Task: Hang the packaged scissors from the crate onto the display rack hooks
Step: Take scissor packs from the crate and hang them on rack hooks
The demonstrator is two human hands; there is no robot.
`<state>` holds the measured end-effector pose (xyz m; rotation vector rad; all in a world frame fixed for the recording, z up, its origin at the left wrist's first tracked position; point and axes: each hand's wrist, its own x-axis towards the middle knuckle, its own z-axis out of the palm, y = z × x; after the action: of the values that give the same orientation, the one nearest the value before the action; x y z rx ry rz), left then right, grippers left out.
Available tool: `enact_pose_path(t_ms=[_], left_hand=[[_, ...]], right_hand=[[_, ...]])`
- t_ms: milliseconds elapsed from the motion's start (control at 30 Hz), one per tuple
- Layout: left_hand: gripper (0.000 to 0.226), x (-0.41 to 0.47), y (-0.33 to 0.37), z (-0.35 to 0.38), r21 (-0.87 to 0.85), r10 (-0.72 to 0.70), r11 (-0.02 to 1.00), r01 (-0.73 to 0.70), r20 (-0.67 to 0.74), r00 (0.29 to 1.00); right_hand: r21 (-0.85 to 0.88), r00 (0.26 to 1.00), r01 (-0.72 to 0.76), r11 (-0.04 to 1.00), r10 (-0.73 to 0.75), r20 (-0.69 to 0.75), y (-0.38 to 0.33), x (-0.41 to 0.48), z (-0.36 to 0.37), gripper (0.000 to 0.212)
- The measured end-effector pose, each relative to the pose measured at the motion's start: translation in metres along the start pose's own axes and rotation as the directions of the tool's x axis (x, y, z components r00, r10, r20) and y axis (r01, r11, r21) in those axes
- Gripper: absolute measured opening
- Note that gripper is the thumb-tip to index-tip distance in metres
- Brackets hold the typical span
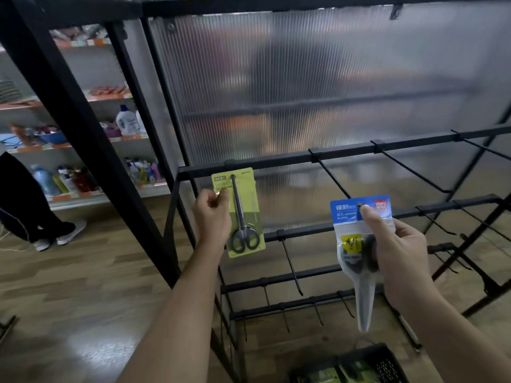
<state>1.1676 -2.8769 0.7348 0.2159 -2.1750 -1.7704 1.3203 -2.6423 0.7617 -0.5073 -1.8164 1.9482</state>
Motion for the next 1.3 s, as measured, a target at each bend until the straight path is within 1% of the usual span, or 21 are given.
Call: enact_pose_path(t_ms=[67,200,333,400,433,500,533,600,633,700,767,800,867,1000,1133,1233,1300], left_hand=[[0.027,0.014,-0.001,0.004,0.047,0.017,0.999,-0.016,-0.026,1.0],[0.024,0.024,-0.005,0.011,0.068,0.007,0.998,-0.004,-0.039,0.999],[0.029,0.018,-0.012,0.012,-0.02,-0.027,0.999,0.026,-0.035,0.999],[0.031,0.012,-0.015,0.008,0.025,-0.036,0.999,0.037,-0.02,0.999],[0.029,0.009,-0.015,0.005,0.063,-0.037,0.997,0.038,-0.012,0.999],[0.025,-0.002,-0.018,-0.002,0.095,-0.034,0.995,0.032,0.017,0.999],[0.028,-0.008,-0.02,-0.006,0.08,-0.034,0.996,0.031,0.044,0.998],[0.035,-0.023,-0.022,-0.013,0.05,-0.05,0.998,0.045,0.097,0.994],[0.038,-0.031,-0.026,-0.016,0.069,-0.054,0.997,0.047,0.115,0.992],[0.048,-0.047,-0.034,-0.02,0.15,-0.065,0.988,0.042,0.151,0.986],[0.058,-0.061,-0.042,-0.024,0.212,-0.074,0.977,0.028,0.217,0.973],[0.058,-0.067,-0.045,-0.026,0.223,-0.085,0.974,0.026,0.26,0.962],[0.051,-0.074,-0.045,-0.028,0.237,-0.11,0.971,0.032,0.323,0.94],[0.032,-0.081,-0.038,-0.027,0.268,-0.1,0.963,-0.003,0.37,0.924],[0.028,-0.087,-0.032,-0.024,0.27,-0.091,0.962,-0.03,0.423,0.901],[0.027,-0.09,-0.024,-0.019,0.289,-0.062,0.954,-0.083,0.461,0.885],[0.026,-0.093,-0.019,-0.015,0.29,-0.032,0.949,-0.123,0.478,0.878]], right_hand=[[0.007,1.0,0.002,1.0,-0.002,-0.001,-0.001,0.001,0.001,0.029],[-0.017,1.0,-0.008,1.0,0.008,-0.022,0.0,0.001,-0.001,0.03],[-0.031,0.997,-0.045,0.999,0.043,-0.07,0.01,-0.002,-0.006,0.039],[-0.004,0.991,-0.086,0.996,0.085,-0.102,0.015,-0.001,-0.008,0.044],[0.002,0.992,-0.079,0.997,0.079,-0.098,0.016,-0.002,-0.008,0.043],[-0.009,0.999,-0.01,1.0,0.009,-0.048,0.015,-0.01,-0.009,0.031],[0.0,0.999,0.043,0.999,-0.043,-0.024,0.012,-0.015,-0.008,0.026],[0.04,0.99,0.139,0.989,-0.14,0.007,0.002,-0.023,-0.007,0.023],[0.045,0.985,0.173,0.984,-0.173,0.006,-0.003,-0.024,-0.005,0.023],[0.014,0.981,0.196,0.98,-0.196,-0.014,-0.009,-0.016,-0.001,0.022],[-0.008,0.986,0.163,0.987,-0.163,-0.038,-0.008,-0.007,0.003,0.021],[-0.004,0.989,0.142,0.99,-0.142,-0.044,-0.005,-0.004,0.004,0.02],[0.011,0.993,0.111,0.994,-0.111,-0.037,0.0,0.001,0.004,0.019],[-0.01,0.994,0.107,0.994,-0.108,-0.033,0.003,0.003,0.0,0.018],[-0.071,0.991,0.134,0.988,-0.135,-0.011,0.006,0.007,-0.002,0.018],[-0.067,0.997,0.079,0.995,-0.079,0.001,0.009,0.019,0.002,0.015],[-0.113,0.999,0.046,0.992,-0.043,0.03,0.012,0.034,0.01,0.016]])
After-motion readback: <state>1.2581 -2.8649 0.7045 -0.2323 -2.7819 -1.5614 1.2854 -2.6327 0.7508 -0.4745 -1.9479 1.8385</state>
